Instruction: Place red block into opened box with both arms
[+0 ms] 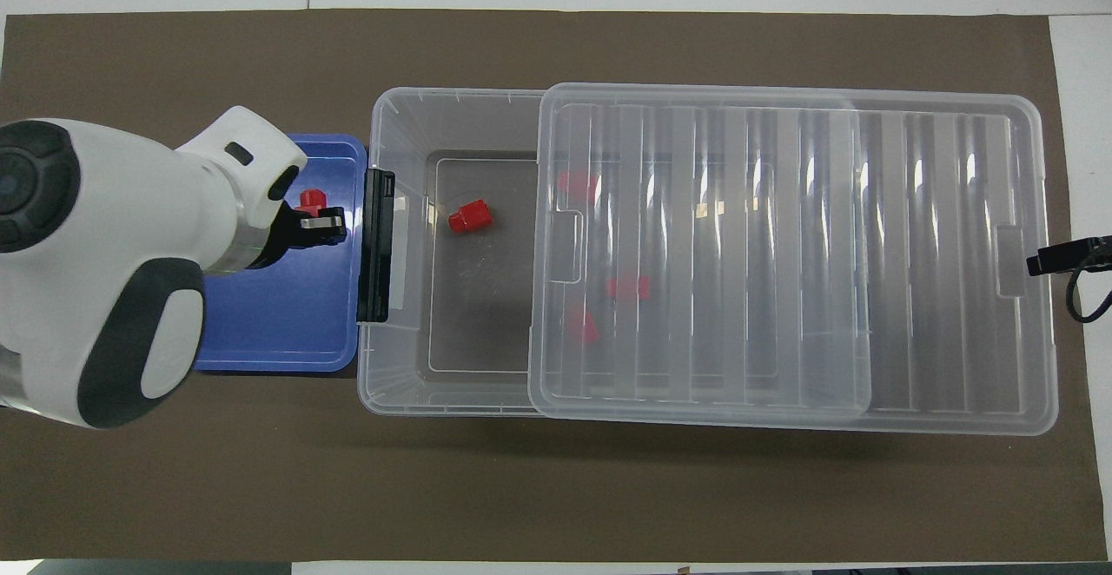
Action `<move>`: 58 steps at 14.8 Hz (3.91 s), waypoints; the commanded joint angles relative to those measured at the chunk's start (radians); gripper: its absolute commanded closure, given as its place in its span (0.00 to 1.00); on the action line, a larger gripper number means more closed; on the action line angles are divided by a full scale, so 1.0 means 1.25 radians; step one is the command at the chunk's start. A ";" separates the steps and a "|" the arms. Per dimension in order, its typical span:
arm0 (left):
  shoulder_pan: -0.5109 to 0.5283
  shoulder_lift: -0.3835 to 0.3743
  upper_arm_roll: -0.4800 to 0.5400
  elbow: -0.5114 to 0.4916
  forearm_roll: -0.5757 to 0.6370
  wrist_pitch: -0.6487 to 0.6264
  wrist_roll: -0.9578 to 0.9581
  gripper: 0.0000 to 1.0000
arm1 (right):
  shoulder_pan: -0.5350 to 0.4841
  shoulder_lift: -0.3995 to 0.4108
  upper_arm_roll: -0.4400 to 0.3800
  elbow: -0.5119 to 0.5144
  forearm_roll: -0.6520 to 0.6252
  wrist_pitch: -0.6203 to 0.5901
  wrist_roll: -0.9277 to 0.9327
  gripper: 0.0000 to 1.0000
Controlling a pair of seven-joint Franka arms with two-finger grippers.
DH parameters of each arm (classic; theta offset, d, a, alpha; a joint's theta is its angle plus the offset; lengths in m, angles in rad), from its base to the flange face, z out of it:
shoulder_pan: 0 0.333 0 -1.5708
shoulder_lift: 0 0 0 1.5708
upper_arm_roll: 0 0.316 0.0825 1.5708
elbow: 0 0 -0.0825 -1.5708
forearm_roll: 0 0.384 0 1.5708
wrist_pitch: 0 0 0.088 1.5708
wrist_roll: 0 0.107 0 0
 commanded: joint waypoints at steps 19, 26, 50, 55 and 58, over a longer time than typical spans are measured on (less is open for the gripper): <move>-0.208 0.171 0.002 -0.130 0.021 0.307 -0.198 0.00 | 0.056 0.019 0.081 0.259 0.039 -0.260 0.234 0.00; -0.189 0.073 0.012 -0.045 0.021 0.150 -0.193 0.00 | 0.060 0.008 0.081 0.254 0.039 -0.269 0.236 0.00; 0.183 0.064 0.020 0.379 -0.031 -0.402 0.233 0.00 | 0.067 -0.029 0.123 0.249 -0.023 -0.253 0.283 0.00; 0.192 0.051 0.018 0.358 -0.030 -0.399 0.297 0.00 | 0.067 -0.031 0.124 0.248 -0.027 -0.254 0.285 0.00; 0.190 0.045 0.017 0.346 -0.030 -0.399 0.292 0.00 | 0.067 -0.030 0.127 0.249 -0.027 -0.253 0.285 0.00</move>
